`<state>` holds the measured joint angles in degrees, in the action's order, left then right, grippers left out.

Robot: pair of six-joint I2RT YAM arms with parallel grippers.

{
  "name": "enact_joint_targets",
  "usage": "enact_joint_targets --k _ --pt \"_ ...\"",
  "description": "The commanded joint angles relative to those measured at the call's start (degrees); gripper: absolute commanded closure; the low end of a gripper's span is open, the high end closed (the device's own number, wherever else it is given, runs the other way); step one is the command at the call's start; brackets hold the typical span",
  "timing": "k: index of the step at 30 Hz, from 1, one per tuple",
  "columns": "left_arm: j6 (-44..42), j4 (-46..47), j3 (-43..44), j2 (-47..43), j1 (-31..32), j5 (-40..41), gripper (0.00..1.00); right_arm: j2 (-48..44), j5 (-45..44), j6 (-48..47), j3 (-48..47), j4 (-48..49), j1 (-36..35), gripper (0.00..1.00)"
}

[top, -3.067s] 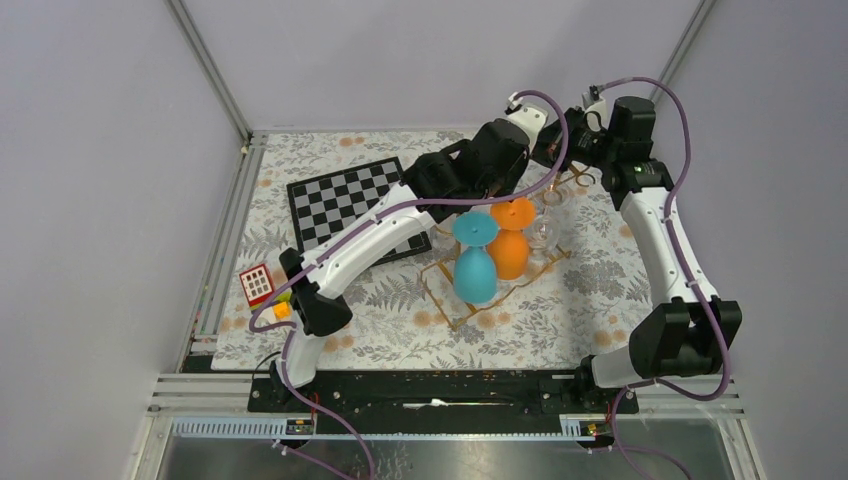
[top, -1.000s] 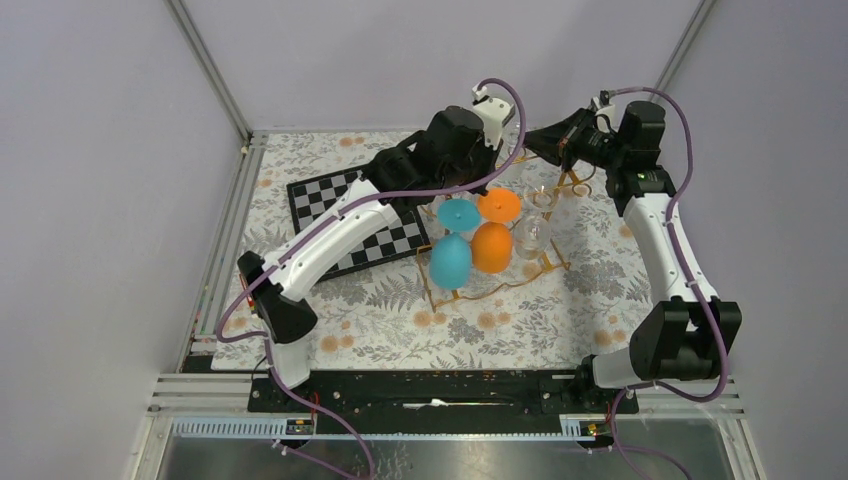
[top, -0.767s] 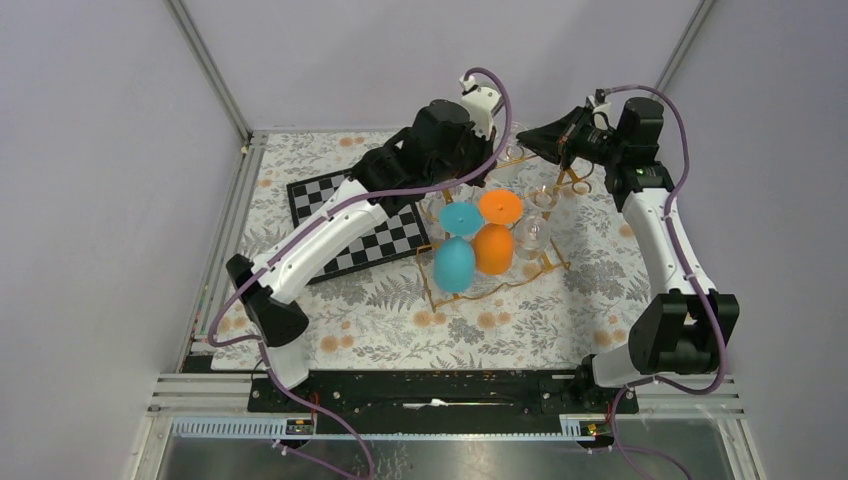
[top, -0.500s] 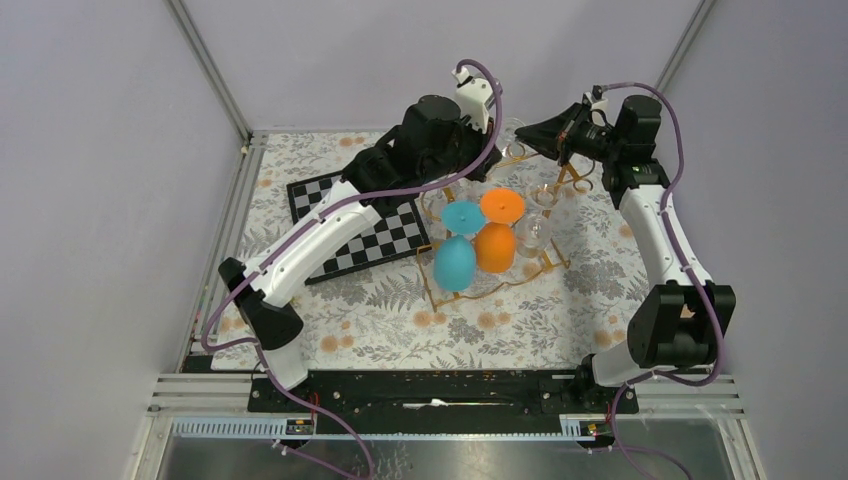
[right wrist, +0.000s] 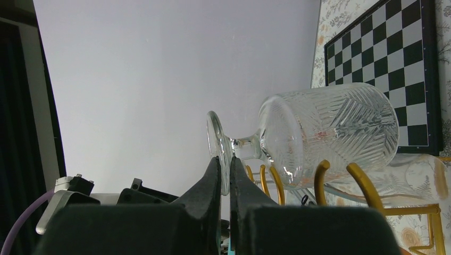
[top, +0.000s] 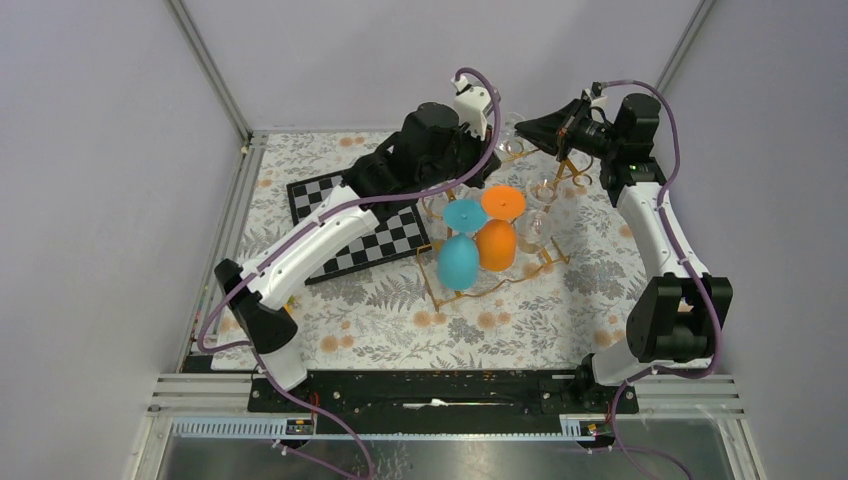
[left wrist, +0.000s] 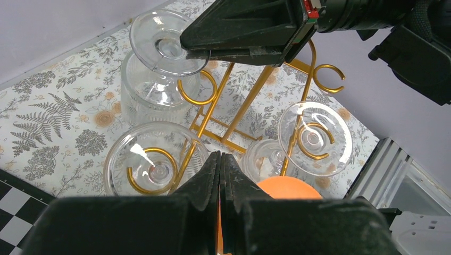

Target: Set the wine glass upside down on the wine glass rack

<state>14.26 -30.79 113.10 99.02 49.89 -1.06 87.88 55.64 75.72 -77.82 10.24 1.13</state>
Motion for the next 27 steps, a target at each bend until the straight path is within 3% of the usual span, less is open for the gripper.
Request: enact_joint_targets --k 1,17,27 --pt "0.82 6.44 -1.53 -4.95 -0.23 0.58 1.0 -1.31 0.92 -0.21 -3.33 5.01 0.19 1.0" --pt "1.08 9.6 -6.38 -8.48 -0.23 0.73 1.0 -1.89 1.84 3.22 -4.79 10.2 0.2 1.0" --pt "1.03 9.72 -7.08 -8.93 -0.3 0.58 1.0 -2.59 1.54 -2.9 -5.83 5.26 0.19 1.0"
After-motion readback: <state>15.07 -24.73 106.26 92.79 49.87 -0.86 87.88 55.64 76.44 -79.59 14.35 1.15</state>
